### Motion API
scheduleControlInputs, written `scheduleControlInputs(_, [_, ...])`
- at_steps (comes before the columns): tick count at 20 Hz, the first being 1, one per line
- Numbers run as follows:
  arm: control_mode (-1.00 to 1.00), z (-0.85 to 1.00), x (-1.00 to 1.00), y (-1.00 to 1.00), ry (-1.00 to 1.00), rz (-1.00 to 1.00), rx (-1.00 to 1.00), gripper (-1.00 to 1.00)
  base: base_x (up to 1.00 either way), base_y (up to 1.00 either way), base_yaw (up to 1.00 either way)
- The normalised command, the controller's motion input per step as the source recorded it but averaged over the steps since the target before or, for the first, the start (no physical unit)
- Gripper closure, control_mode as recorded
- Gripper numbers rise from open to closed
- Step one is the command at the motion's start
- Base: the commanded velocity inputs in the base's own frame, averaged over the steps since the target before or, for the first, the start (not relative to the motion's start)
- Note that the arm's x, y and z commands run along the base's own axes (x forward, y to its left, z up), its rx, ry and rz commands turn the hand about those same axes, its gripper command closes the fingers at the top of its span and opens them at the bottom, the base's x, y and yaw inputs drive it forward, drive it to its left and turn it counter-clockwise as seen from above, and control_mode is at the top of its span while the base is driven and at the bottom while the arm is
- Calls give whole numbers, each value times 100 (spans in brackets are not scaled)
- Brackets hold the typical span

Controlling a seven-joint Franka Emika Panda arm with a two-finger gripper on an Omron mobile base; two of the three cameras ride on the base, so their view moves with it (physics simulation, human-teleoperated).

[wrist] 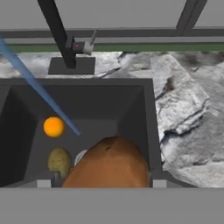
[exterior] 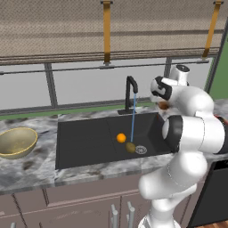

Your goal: Pick the potatos from the sink and place them in one bowl. Place the orange in the other bowl. Then turn off the sink faucet.

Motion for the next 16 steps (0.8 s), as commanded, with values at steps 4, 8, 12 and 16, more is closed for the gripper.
scheduleControlInputs(4, [-100, 3, -3, -65, 2, -8, -4, 100, 0, 0, 0])
scheduleControlInputs(8, [-100, 0, -16, -69, 0, -10, -4, 100, 0, 0, 0])
scheduleControlInputs(12, [-100, 0, -25, -66, 0, -9, -2, 100, 0, 0, 0])
scheduleControlInputs(16, [-100, 0, -32, -65, 0, -9, 0, 100, 0, 0, 0])
